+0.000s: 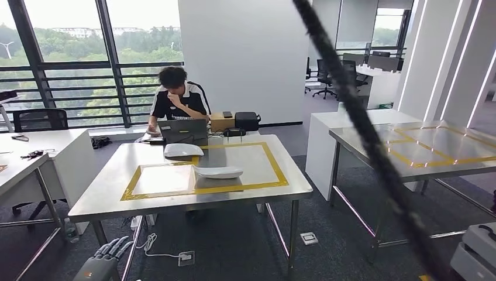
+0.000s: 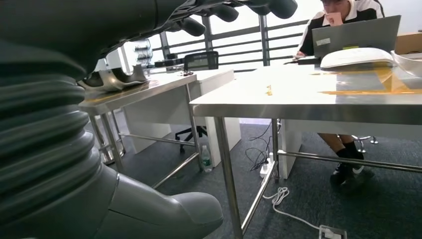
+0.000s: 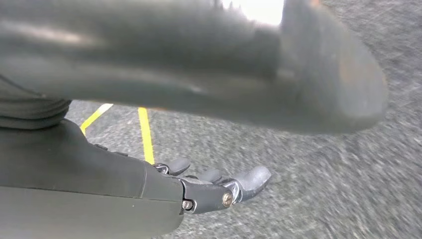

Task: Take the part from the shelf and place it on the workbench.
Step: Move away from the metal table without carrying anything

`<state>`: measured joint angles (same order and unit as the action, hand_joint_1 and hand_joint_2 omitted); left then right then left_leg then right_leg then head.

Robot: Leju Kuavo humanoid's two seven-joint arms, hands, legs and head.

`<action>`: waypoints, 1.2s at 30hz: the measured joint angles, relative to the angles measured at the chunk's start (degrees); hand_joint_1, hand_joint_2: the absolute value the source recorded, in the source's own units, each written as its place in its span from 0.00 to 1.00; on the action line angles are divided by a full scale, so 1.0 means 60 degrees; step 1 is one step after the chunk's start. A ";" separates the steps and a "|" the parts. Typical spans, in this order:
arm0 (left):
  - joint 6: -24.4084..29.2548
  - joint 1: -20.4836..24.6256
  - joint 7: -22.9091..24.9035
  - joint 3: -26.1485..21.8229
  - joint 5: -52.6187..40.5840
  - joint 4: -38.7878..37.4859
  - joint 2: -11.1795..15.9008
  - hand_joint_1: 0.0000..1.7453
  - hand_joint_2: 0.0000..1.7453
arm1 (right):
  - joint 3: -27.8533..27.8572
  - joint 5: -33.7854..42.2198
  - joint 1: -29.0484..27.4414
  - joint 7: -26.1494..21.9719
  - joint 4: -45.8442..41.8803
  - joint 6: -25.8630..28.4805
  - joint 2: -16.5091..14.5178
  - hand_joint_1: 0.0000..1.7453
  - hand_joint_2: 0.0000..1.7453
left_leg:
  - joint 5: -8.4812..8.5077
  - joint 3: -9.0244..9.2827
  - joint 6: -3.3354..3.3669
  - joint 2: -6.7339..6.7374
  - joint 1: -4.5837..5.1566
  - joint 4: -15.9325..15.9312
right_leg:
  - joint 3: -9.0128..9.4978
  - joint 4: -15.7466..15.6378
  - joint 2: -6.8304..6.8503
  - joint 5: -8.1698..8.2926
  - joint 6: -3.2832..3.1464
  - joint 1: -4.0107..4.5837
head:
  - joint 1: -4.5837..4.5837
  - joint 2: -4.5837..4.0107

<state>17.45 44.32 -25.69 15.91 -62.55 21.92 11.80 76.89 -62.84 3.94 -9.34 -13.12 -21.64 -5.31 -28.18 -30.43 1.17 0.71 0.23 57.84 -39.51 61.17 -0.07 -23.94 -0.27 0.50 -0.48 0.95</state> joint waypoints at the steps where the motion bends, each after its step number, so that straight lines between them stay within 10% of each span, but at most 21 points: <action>1: 0.0004 -0.0017 0.0005 -0.0002 0.0020 0.0006 0.0003 0.00 1.00 | -0.0013 -0.0007 0.0003 0.0016 0.0004 -0.0024 -0.0002 0.00 0.00 | 0.0117 -0.0092 0.0035 0.0010 -0.0019 -0.0014 | -0.0133 0.0445 -0.0010 -0.0461 0.0048 -0.0037 | 0.0002 -0.0001; 3: 0.0028 -0.0112 0.0015 -0.0008 0.0044 0.0015 0.0018 0.00 1.00 | -0.0023 -0.0005 0.0010 0.0023 0.0008 -0.0061 0.0000 0.00 0.00 | 0.0344 -0.0351 0.0061 0.0006 -0.0033 -0.0003 | -0.0394 0.1591 -0.0008 -0.1283 0.0144 -0.0099 | -0.0003 -0.0001; 5: 0.0064 -0.0260 0.0018 -0.0015 0.0056 0.0013 0.0052 0.00 1.00 | -0.0025 0.0000 0.0005 0.0023 0.0008 -0.0065 0.0006 0.00 0.00 | 0.0565 -0.0671 0.0013 0.0010 -0.0058 0.0031 | -0.0308 0.2168 -0.0006 -0.1312 0.0224 -0.0165 | -0.0007 -0.0001; 7: 0.0079 -0.0371 0.0011 -0.0020 0.0076 0.0011 0.0083 0.00 1.00 | -0.0027 -0.0002 0.0005 0.0019 0.0008 -0.0065 0.0006 0.00 0.00 | 0.0759 -0.0991 -0.0073 0.0006 -0.0106 0.0106 | 0.0349 0.1561 -0.0005 -0.0848 0.0279 -0.0229 | -0.0007 -0.0001; 10: 0.0109 -0.0444 -0.0013 -0.0053 0.0138 0.0039 0.0155 0.00 1.00 | -0.0062 -0.0017 0.0036 -0.0002 0.0008 -0.0065 0.0013 0.00 0.00 | 0.0973 -0.1292 -0.0276 0.0001 -0.0137 0.0236 | 0.1416 -0.0012 -0.0040 -0.0986 0.0204 -0.0205 | -0.0006 0.0000; 13: 0.0200 -0.0525 -0.0064 -0.0089 0.0190 0.0046 0.0192 0.00 1.00 | -0.0110 -0.0030 0.0016 -0.0010 0.0008 -0.0065 0.0031 0.00 0.00 | 0.1154 -0.1325 -0.0474 0.0002 -0.0160 0.0219 | 0.1433 -0.0266 -0.0041 -0.0991 -0.0057 -0.0143 | 0.0006 -0.0001; 19: 0.0254 -0.0705 -0.0007 -0.0101 0.0124 0.0037 0.0179 0.00 1.00 | -0.0135 -0.0016 0.0036 0.0073 0.0008 -0.0065 0.0039 0.00 0.00 | -0.0673 -0.1976 -0.0612 -0.0070 -0.0200 0.2530 | 0.0825 -0.0310 0.0023 -0.0377 -0.0348 -0.0088 | 0.0020 0.0000; 21: 0.0254 -0.0731 0.0059 -0.0101 0.0078 0.0034 0.0146 0.00 1.00 | -0.0135 -0.0015 0.0034 0.0156 0.0008 -0.0065 0.0037 0.00 0.00 | -0.0505 -0.1702 -0.0575 -0.0071 -0.0195 0.2728 | 0.0541 -0.0304 0.0022 -0.0160 -0.0349 -0.0045 | 0.0020 -0.0001; 26: 0.0283 -0.0702 0.0139 -0.0133 0.0047 0.0094 0.0089 0.00 1.00 | -0.0145 -0.0078 0.0031 0.0220 0.0008 -0.0063 0.0022 0.00 0.00 | -0.0432 0.0166 -0.0320 -0.0065 -0.0041 0.0286 | 0.0155 -0.0300 0.0018 0.0306 -0.0171 -0.0029 | 0.0020 -0.0001; 29: 0.0291 -0.0705 0.0147 -0.0169 0.0064 0.0089 0.0088 0.00 1.00 | -0.0162 -0.0124 0.0011 0.0311 0.0008 -0.0065 0.0023 0.00 0.00 | -0.0232 0.0135 -0.0136 -0.0043 -0.0005 0.0073 | 0.0123 -0.0329 0.0005 0.0402 0.0034 -0.0093 | 0.0048 0.0000; 34: 0.0287 -0.0745 0.0097 -0.0183 0.0085 0.0066 0.0051 0.00 1.00 | -0.0171 -0.0137 0.0014 0.0388 0.0012 -0.0086 0.0014 0.00 0.00 | 0.0353 -0.0411 0.0066 -0.0014 -0.0040 -0.0004 | -0.0457 0.1793 -0.0019 -0.1371 0.0226 -0.0153 | 0.0055 0.0000; 36: 0.0284 -0.0769 0.0077 -0.0191 0.0079 0.0026 0.0020 0.00 1.00 | -0.0170 -0.0129 0.0012 0.0442 0.0012 -0.0086 0.0017 0.00 0.00 | 0.0567 -0.0724 0.0034 -0.0013 -0.0049 0.0028 | -0.0262 0.2143 -0.0018 -0.1241 0.0264 -0.0174 | 0.0054 0.0000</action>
<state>19.15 39.71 -25.23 14.76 -62.07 22.08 11.92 75.87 -63.62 4.01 -6.68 -13.05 -22.16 -5.20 -24.78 -34.77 1.37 0.64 -0.07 58.01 -41.08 74.03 -0.17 -31.39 1.31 -0.55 -0.16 0.95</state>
